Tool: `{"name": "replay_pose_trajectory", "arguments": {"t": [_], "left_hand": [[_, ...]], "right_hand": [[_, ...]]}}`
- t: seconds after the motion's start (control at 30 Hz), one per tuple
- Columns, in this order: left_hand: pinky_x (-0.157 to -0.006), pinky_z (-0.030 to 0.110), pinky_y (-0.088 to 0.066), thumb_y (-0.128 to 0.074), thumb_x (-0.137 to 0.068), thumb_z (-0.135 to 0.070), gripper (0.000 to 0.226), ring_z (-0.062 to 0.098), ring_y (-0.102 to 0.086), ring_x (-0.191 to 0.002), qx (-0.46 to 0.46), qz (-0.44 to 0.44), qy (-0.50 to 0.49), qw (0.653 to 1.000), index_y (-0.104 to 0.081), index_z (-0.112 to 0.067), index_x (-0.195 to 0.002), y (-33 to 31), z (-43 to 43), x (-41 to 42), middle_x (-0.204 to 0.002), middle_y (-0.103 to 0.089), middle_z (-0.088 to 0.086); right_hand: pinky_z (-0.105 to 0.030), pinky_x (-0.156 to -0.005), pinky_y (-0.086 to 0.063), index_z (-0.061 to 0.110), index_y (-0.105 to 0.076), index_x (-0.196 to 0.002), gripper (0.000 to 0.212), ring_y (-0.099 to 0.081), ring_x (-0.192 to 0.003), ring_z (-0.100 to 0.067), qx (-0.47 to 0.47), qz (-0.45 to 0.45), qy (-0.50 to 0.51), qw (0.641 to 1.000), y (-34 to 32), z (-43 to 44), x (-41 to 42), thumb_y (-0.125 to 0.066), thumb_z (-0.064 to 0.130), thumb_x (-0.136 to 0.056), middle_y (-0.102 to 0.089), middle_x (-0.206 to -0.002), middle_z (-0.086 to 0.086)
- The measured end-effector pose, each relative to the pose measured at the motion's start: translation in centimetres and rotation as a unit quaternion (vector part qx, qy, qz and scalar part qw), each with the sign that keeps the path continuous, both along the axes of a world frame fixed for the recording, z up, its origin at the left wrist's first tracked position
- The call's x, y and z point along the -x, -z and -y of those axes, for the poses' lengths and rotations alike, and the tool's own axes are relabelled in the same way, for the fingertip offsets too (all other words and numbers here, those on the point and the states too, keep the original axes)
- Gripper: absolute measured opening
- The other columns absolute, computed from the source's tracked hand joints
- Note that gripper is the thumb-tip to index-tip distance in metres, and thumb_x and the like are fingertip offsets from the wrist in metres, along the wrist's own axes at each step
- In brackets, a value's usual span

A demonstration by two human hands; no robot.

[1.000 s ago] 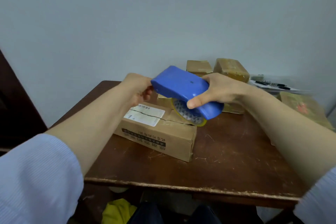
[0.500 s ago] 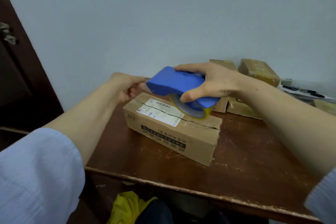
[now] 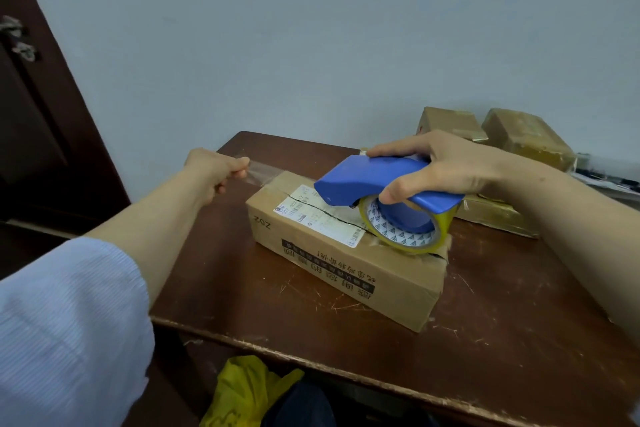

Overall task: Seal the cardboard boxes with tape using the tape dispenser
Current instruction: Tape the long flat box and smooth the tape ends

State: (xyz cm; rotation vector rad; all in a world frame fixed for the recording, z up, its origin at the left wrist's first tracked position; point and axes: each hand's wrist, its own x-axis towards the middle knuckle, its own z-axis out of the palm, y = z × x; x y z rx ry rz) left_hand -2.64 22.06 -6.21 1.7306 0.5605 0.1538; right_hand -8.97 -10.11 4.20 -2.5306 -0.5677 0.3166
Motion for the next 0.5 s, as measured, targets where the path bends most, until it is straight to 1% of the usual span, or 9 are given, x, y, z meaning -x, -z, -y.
{"name": "replay_pose_trajectory", "arguments": {"t": [0.1,0.2,0.27,0.37,0.43,0.5], "left_hand": [[-0.048,0.024,-0.029,-0.074,-0.081,-0.021,0.011,0.011,-0.043,-0.055,-0.009,-0.001,0.001,1.000,-0.070,-0.011,-0.080,0.5,0.1,-0.3,-0.071,-0.066,0.002],[-0.048,0.024,-0.030,-0.074,-0.082,-0.022,0.011,0.011,-0.040,-0.053,-0.016,-0.002,0.006,1.000,-0.071,-0.011,-0.082,0.8,0.0,-0.6,-0.071,-0.066,0.001],[-0.049,0.024,-0.031,-0.074,-0.082,-0.023,0.012,0.011,-0.040,-0.055,-0.022,-0.005,0.009,1.000,-0.071,-0.011,-0.083,0.9,0.0,-0.8,-0.071,-0.066,0.001],[-0.049,0.024,-0.031,-0.075,-0.081,-0.022,0.012,0.012,-0.038,-0.052,-0.031,-0.013,0.013,0.999,-0.069,-0.012,-0.080,0.9,0.1,-1.0,-0.071,-0.066,0.001],[-0.049,0.024,-0.032,-0.075,-0.081,-0.023,0.013,0.012,-0.039,-0.052,-0.040,-0.019,0.017,0.999,-0.068,-0.013,-0.075,1.1,0.3,-1.1,-0.070,-0.066,0.001],[-0.049,0.024,-0.033,-0.075,-0.081,-0.022,0.014,0.012,-0.040,-0.054,-0.046,-0.023,0.017,0.999,-0.067,-0.012,-0.075,1.5,0.4,-1.2,-0.071,-0.067,0.002]], "right_hand": [[-0.019,-0.075,-0.041,0.051,-0.056,-0.121,0.073,-0.055,-0.092,0.003,0.009,0.000,-0.004,1.000,0.1,-0.7,-0.5,-0.070,0.056,-0.050,-0.054,-0.122,0.024],[-0.019,-0.077,-0.039,0.049,-0.057,-0.123,0.077,-0.052,-0.089,0.006,0.027,0.002,-0.009,1.000,0.1,-1.2,-0.8,-0.070,0.059,-0.047,-0.053,-0.123,0.025],[-0.023,-0.085,-0.040,0.051,-0.057,-0.121,0.081,-0.052,-0.095,0.002,0.040,0.002,-0.006,0.999,0.0,-1.4,-1.1,-0.069,0.064,-0.042,-0.051,-0.127,0.027],[-0.025,-0.092,-0.041,0.050,-0.057,-0.121,0.076,-0.052,-0.103,-0.002,0.049,-0.003,-0.006,0.999,0.0,-1.6,-1.3,-0.069,0.060,-0.047,-0.051,-0.128,0.025],[-0.024,-0.090,-0.041,0.049,-0.057,-0.122,0.074,-0.052,-0.105,-0.003,0.054,-0.007,-0.007,0.998,0.0,-1.8,-1.4,-0.072,0.058,-0.051,-0.050,-0.129,0.025],[-0.020,-0.082,-0.040,0.048,-0.057,-0.123,0.073,-0.052,-0.098,0.000,0.062,-0.010,-0.006,0.998,0.1,-1.9,-1.4,-0.076,0.057,-0.054,-0.050,-0.126,0.025]]}}
